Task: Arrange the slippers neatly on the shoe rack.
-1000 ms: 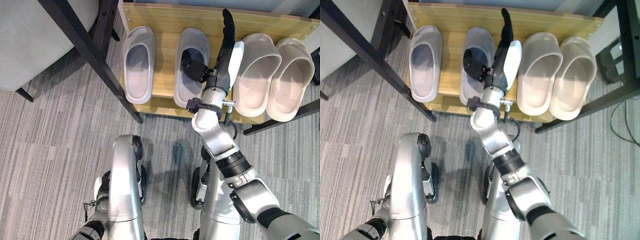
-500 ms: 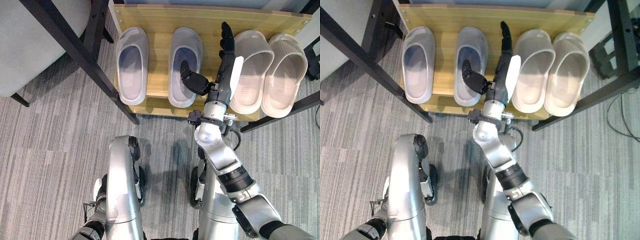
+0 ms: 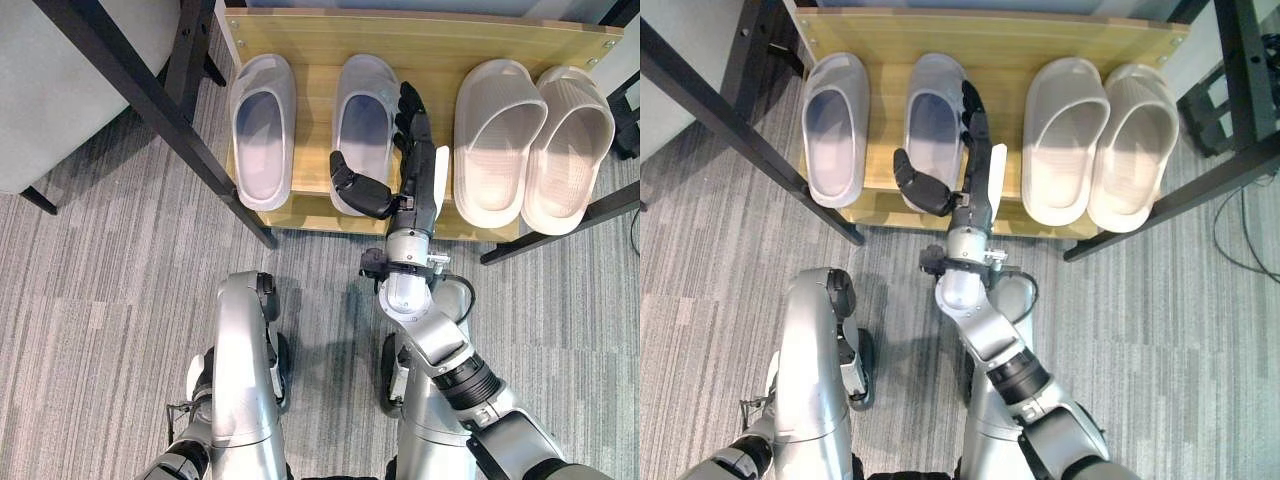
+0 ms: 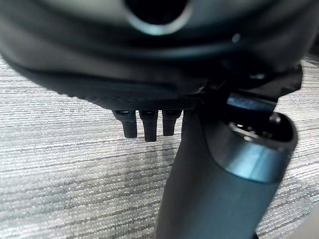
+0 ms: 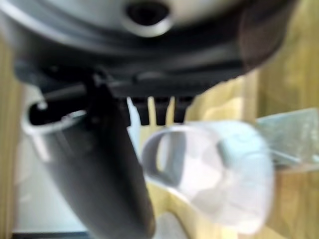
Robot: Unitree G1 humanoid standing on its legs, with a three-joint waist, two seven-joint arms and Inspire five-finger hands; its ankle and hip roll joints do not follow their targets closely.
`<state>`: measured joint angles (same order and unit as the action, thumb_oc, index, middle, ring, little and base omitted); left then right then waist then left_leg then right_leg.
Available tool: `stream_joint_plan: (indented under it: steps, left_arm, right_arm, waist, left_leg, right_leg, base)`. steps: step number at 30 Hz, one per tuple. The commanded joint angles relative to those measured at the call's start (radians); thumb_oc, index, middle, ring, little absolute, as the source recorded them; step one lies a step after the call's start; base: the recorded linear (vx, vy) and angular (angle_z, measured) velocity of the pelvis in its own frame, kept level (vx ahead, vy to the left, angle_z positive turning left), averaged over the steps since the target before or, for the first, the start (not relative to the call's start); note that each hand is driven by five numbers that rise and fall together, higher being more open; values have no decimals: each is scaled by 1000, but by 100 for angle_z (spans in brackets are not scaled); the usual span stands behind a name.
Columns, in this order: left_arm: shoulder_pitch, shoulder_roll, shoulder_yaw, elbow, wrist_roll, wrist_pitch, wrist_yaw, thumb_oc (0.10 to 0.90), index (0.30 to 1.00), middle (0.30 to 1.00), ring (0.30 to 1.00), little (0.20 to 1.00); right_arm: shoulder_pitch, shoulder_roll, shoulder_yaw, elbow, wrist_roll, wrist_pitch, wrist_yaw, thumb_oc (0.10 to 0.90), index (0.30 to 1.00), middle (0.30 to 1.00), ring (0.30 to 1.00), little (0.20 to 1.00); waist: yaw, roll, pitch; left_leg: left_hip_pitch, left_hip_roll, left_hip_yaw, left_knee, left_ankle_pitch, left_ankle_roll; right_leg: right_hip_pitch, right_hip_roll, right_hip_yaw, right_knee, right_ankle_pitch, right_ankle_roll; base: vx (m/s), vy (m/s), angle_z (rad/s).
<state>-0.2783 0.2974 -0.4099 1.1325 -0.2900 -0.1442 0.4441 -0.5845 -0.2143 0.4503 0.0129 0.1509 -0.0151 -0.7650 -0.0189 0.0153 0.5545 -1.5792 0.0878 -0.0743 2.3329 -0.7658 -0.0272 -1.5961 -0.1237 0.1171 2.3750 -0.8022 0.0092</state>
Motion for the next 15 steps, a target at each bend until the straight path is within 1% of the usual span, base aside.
stream_joint_plan:
  steps: [1, 5, 6, 15]
  left_arm:
    - [54, 2, -24, 23, 38, 0, 37, 800, 900, 900, 900, 900]
    - [54, 2, -24, 20, 40, 0, 39, 800, 900, 900, 900, 900]
    - [49, 4, -24, 15, 43, 0, 42, 800, 900, 900, 900, 900]
    - [44, 10, -30, 18, 54, 4, 41, 800, 900, 900, 900, 900]
  right_arm:
    - [-25, 17, 25, -248, -14, -147, -2, 800, 900, 900, 900, 900]
    - [-15, 18, 31, -254, -9, -145, 3, 800, 900, 900, 900, 900]
    - [-7, 17, 41, -256, 9, -148, 10, 800, 900, 900, 900, 900]
    - [-21, 23, 53, -229, 39, -164, 16, 800, 900, 900, 900, 900]
  waist:
    - [37, -10, -34]
    - [35, -11, -34]
    - [35, -10, -34]
    - [39, -6, -34]
  left_leg:
    - [9, -89, -61, -90, -14, 53]
    - [9, -89, -60, -89, -14, 53]
    - [9, -90, -58, -91, -13, 52]
    - [9, -91, -59, -93, -8, 51]
  right_leg:
    - [26, 26, 104, -9, 55, -71]
    - [26, 25, 106, -8, 55, -70]
    - [26, 25, 106, -10, 55, -70]
    - [26, 25, 106, -9, 58, -68]
  base:
    - [0, 0, 0]
    - [0, 0, 0]
    - [0, 0, 0]
    - [0, 0, 0]
